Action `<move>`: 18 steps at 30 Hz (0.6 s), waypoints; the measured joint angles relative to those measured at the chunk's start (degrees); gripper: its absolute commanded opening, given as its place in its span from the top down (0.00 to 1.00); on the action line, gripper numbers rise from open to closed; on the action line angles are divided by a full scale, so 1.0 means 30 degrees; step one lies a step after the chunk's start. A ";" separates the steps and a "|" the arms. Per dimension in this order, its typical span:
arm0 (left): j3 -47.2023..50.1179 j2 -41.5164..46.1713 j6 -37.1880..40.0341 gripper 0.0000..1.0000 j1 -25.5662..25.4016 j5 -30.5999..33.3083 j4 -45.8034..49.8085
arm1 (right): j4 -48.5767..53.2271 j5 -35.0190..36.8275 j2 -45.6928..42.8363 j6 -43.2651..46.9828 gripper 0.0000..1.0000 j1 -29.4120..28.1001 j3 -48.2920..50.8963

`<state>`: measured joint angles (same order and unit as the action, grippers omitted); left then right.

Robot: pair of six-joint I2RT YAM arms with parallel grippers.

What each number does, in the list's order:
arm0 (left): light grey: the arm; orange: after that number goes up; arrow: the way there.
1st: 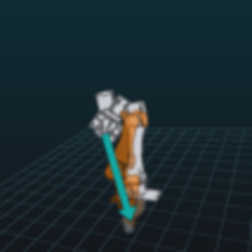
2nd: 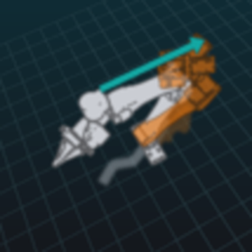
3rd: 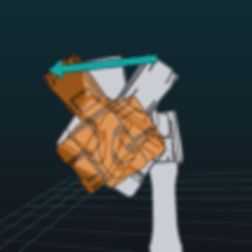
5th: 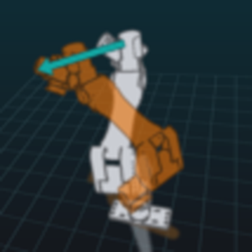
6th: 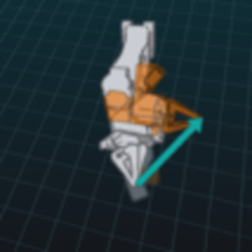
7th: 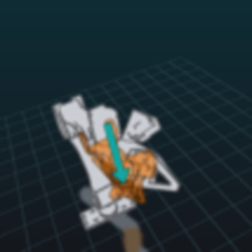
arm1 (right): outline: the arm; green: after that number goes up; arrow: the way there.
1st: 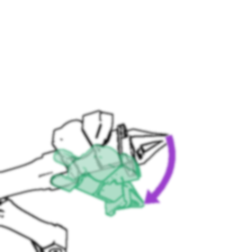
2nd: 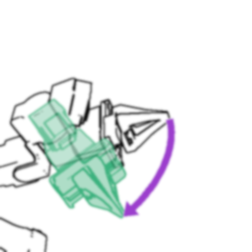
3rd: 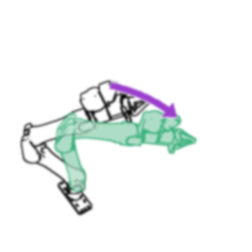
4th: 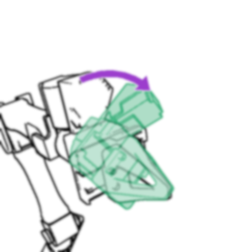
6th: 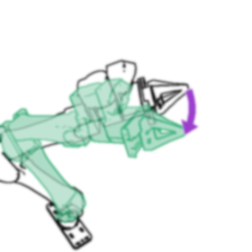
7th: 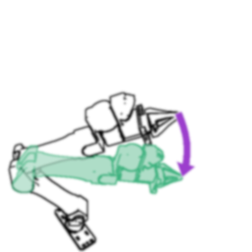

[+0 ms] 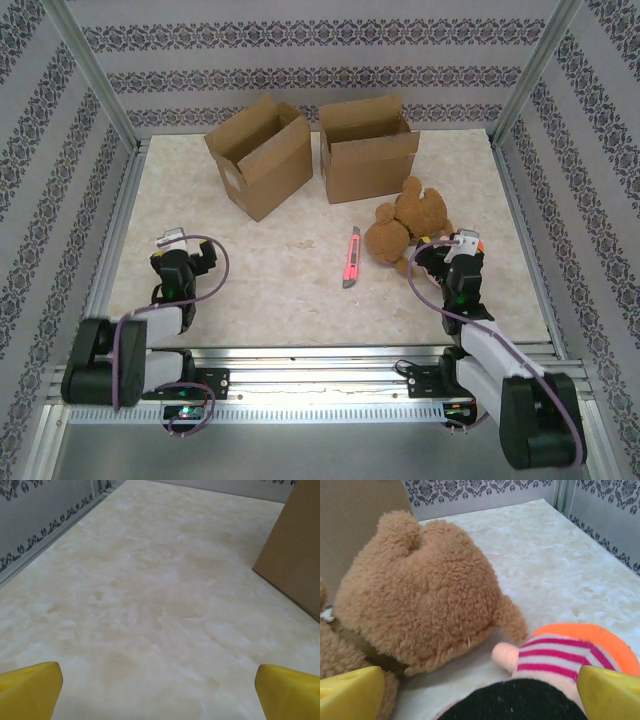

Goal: Unpack the express box

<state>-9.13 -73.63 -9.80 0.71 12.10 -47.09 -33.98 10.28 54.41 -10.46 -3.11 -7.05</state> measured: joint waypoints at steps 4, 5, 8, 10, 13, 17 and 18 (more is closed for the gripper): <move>0.0036 -0.3483 0.0678 0.00 0.0015 0.0051 -0.4437 | -0.3330 0.0291 0.2798 0.0131 0.02 -0.0007 0.0444; 0.0029 -0.4328 0.0831 0.00 0.0022 -0.0146 -0.5552 | -0.4007 0.0291 0.3286 0.0160 0.02 -0.0007 0.0444; -0.0058 -0.5238 0.1290 0.00 0.0022 -0.1071 -0.6586 | -0.5202 0.0270 0.4568 0.0692 0.02 -0.0007 0.0102; -0.0554 -0.5974 0.1581 0.00 0.0022 -0.1523 -0.7198 | -0.5668 0.0270 0.5180 0.1275 0.02 -0.0015 -0.0299; -0.1807 -0.5916 0.1770 0.00 0.0051 -0.2084 -0.5909 | -0.8123 0.0262 0.6914 0.2142 0.02 -0.0138 -0.0495; -0.3774 -0.5894 0.2142 0.00 0.0051 -0.3082 -0.4466 | -1.0338 -0.0058 1.1336 0.3198 0.02 -0.0401 -0.1443; -0.3920 -0.5894 0.2200 0.00 0.0051 -0.3257 -0.4422 | -0.9799 -0.0204 1.1424 0.3322 0.02 -0.0408 -0.1923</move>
<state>-20.88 -91.31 -3.20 0.86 2.33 -60.36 -63.37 9.67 88.68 -0.49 -4.34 -12.82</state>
